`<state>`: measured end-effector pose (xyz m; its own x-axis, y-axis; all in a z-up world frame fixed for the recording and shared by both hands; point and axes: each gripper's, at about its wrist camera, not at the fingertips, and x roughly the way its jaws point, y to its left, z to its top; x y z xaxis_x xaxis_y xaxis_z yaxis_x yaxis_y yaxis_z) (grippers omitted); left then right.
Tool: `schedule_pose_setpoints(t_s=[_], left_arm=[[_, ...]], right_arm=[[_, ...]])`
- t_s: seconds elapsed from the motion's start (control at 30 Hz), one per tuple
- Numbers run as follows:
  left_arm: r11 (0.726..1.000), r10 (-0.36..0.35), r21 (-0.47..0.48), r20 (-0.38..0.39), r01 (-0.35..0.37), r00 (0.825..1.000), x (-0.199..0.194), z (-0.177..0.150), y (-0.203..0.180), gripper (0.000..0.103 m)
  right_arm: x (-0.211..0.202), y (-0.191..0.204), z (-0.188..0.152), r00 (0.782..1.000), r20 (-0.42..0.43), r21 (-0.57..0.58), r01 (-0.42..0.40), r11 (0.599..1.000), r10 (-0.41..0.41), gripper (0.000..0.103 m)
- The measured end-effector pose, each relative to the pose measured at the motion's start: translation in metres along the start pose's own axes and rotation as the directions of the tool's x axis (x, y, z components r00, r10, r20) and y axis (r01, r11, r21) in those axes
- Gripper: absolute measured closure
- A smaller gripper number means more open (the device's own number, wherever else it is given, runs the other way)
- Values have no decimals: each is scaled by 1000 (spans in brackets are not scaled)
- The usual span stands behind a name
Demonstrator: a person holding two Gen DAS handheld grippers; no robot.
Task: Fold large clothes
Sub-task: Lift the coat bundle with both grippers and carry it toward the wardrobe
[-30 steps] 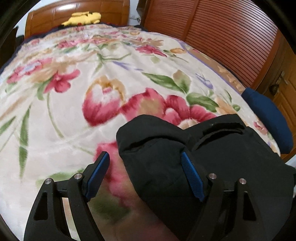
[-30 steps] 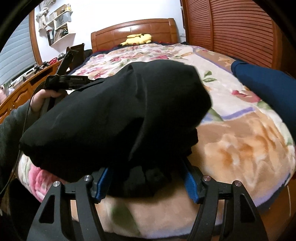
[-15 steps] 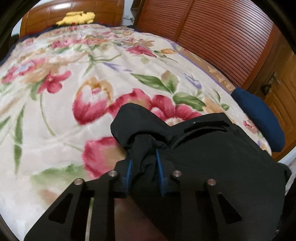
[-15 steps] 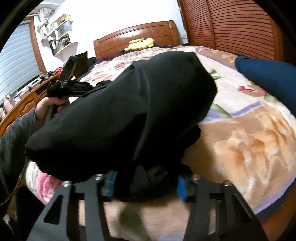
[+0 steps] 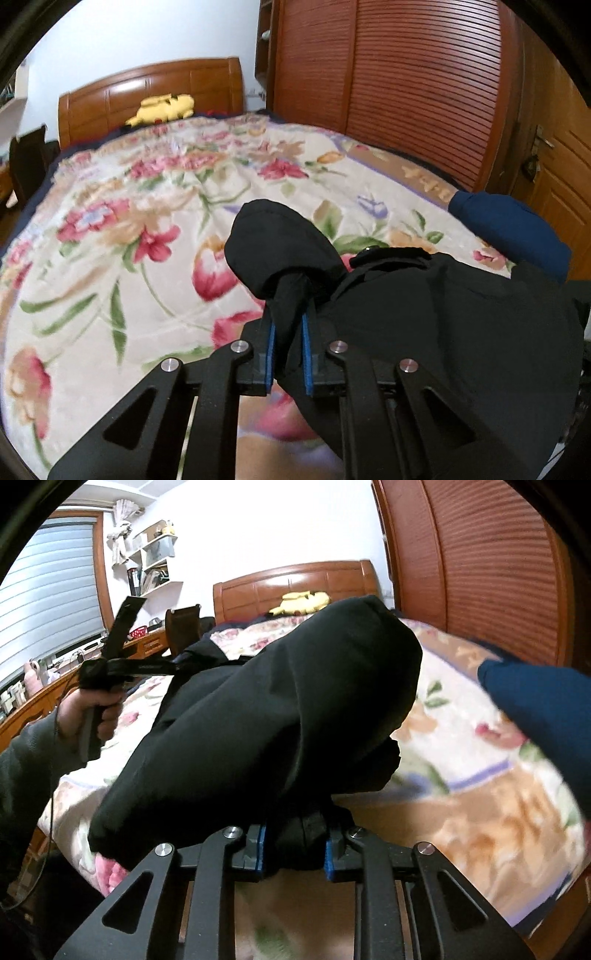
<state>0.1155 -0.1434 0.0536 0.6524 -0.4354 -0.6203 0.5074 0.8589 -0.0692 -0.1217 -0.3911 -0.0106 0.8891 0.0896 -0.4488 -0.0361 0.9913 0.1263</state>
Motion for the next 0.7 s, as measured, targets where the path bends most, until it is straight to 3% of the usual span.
schedule_pose_setpoints(t_s=[0.27,0.7], left_arm=[[998,58,36,21,-59,998,-21,7,-22,91],[994,72,80,60,-77,996,-3,33,-82,91]], right_arm=[[-11,-8,7,998,54,-50,16,999,-13,81],[-22,-37,8,994,98,-113,54,992,-43,82]])
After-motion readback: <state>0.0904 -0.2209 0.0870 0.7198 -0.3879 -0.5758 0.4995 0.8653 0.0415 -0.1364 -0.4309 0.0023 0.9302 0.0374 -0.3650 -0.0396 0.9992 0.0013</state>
